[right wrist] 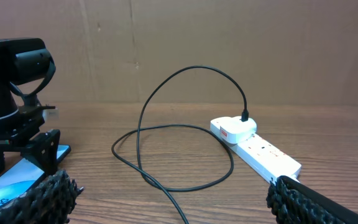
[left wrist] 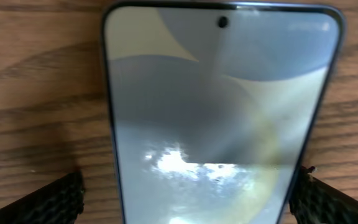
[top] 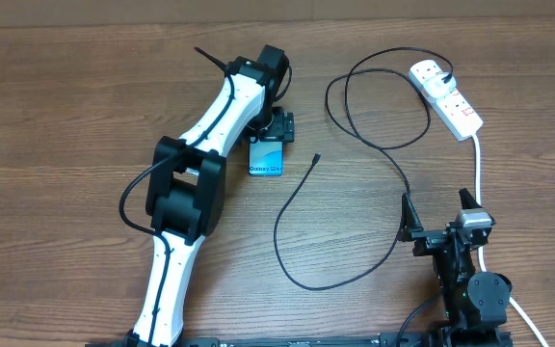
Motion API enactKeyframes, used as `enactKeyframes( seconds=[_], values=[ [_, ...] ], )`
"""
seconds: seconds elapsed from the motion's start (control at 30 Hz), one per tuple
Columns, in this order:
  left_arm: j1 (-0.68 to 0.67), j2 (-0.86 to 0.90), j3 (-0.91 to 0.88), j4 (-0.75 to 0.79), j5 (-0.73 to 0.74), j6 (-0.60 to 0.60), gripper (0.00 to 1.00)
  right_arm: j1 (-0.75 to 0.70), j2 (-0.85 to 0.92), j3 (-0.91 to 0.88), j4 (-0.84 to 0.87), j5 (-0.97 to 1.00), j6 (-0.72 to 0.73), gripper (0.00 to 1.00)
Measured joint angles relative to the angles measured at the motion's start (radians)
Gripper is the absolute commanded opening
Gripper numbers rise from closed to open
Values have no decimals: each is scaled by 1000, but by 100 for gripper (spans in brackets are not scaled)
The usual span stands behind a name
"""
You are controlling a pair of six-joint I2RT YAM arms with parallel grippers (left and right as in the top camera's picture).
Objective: Plug charger to phone and switch on socket
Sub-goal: 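Lower the left gripper and grasp the phone's bottom edge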
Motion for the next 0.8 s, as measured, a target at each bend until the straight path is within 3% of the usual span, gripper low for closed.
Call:
enactKeyframes(
  seconds=[0.17,0.37,0.6,0.8],
  values=[
    [-14,0,0,0,0,1,98,0,0,0,0,0,0,100],
    [-14,0,-1,-2,2,6,86,0,0,0,1,0,0,100],
    [-14,0,-2,-4,3,7,84,0,0,0,1,0,0,100],
    [-14,0,-4,-7,7,8,72,0,0,0,0,0,0,100]
  ],
)
